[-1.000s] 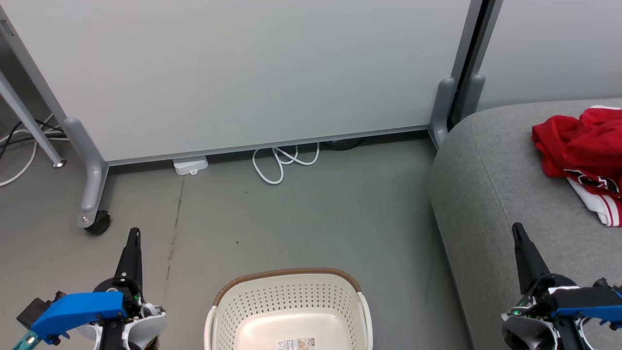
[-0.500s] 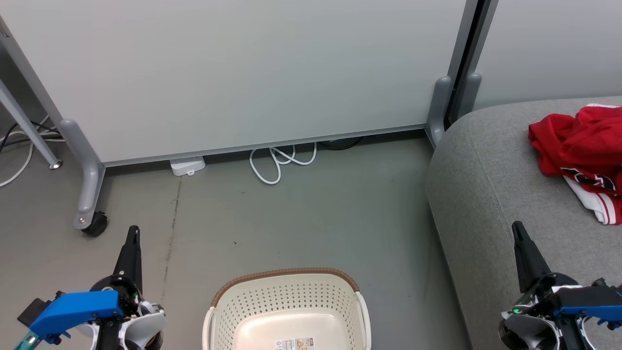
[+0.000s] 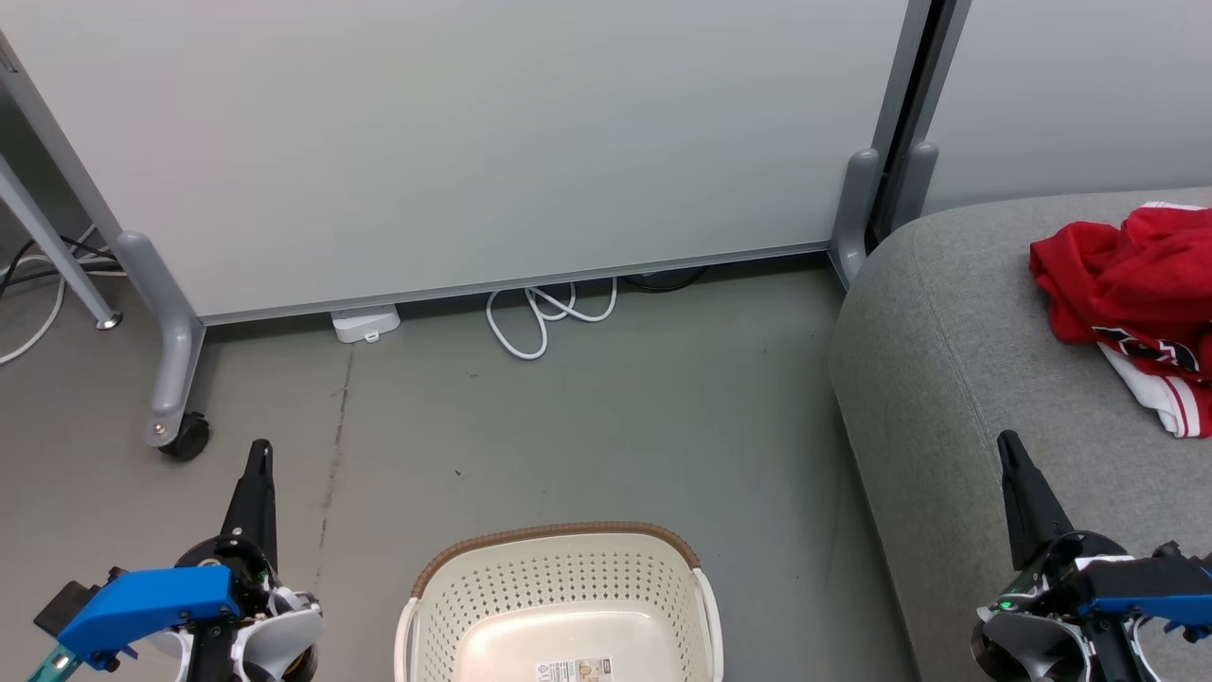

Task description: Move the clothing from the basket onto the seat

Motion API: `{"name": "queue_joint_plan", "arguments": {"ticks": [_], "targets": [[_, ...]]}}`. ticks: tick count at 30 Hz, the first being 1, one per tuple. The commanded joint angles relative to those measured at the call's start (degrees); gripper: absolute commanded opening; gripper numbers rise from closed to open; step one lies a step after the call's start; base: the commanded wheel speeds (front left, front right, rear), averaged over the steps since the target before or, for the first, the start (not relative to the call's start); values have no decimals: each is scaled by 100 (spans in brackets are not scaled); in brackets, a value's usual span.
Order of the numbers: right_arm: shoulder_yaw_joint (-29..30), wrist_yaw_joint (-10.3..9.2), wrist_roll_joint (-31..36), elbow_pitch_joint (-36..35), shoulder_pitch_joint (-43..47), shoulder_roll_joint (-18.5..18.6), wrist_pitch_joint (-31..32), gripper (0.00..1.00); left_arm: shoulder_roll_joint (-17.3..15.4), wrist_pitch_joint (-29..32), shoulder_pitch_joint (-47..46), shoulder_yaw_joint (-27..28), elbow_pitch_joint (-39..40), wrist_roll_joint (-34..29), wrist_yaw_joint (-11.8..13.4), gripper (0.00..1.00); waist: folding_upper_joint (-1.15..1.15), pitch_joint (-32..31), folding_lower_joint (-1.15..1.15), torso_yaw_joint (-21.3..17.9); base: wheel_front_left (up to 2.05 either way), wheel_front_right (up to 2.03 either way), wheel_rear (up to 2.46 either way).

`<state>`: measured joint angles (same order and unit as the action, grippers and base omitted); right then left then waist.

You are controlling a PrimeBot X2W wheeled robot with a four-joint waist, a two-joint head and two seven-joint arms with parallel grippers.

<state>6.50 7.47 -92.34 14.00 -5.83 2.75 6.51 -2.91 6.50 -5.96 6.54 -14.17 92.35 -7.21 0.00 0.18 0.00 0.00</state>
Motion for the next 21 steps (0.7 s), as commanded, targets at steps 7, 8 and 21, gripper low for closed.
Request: {"name": "queue_joint_plan", "arguments": {"ticks": [7,8,21], "targets": [[8,4,-15,9,-76,23,26,0,5,29,-55,11,23,12,-52,0,0,0,0,0,0,0,0],[8,4,-15,9,-75,23,26,0,5,29,-55,11,23,12,-52,0,0,0,0,0,0,0,0],[8,4,-15,9,-74,23,25,0,5,28,-55,10,24,12,-53,0,0,0,0,0,0,0,0]]}}
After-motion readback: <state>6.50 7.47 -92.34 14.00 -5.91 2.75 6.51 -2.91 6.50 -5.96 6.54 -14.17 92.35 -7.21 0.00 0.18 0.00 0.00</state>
